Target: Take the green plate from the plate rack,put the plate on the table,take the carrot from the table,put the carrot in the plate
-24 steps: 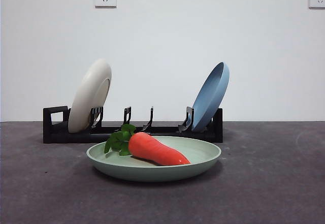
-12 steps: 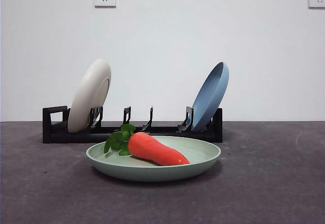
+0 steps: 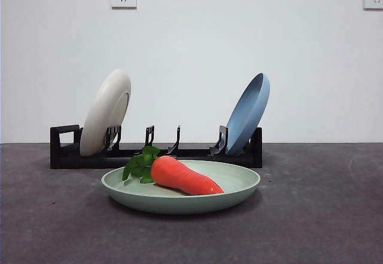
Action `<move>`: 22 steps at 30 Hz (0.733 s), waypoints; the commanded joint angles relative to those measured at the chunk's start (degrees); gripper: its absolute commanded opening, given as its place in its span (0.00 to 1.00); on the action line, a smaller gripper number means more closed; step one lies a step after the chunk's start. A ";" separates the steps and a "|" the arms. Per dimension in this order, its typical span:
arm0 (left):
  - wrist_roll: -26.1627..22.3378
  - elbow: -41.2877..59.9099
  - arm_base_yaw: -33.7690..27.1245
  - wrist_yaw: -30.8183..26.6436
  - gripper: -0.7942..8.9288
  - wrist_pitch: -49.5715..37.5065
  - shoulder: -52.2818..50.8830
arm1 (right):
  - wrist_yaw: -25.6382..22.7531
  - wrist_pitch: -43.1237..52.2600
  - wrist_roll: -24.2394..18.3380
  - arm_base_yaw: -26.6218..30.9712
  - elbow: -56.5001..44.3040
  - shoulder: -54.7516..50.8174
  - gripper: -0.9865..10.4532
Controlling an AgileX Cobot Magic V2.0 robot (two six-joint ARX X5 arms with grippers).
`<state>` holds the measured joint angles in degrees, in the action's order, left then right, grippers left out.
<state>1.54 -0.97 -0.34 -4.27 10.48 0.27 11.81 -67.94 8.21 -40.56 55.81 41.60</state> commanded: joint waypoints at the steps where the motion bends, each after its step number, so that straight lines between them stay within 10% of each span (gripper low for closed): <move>1: 0.35 0.74 -0.17 0.04 0.08 -0.31 -0.17 | -0.17 0.13 0.33 -0.13 -0.24 -0.04 0.09; 8: 0.37 0.74 -0.17 0.04 0.08 -0.33 -0.17 | -0.57 1.95 -6.54 3.78 -0.28 -2.21 0.09; 22: 0.37 0.74 -0.17 0.07 0.08 -0.33 -0.17 | 3.02 41.68 -14.01 33.09 -17.46 -21.40 0.09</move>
<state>1.54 -0.97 -0.34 -4.27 10.48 0.27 14.68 -28.03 -4.78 -7.97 40.97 21.26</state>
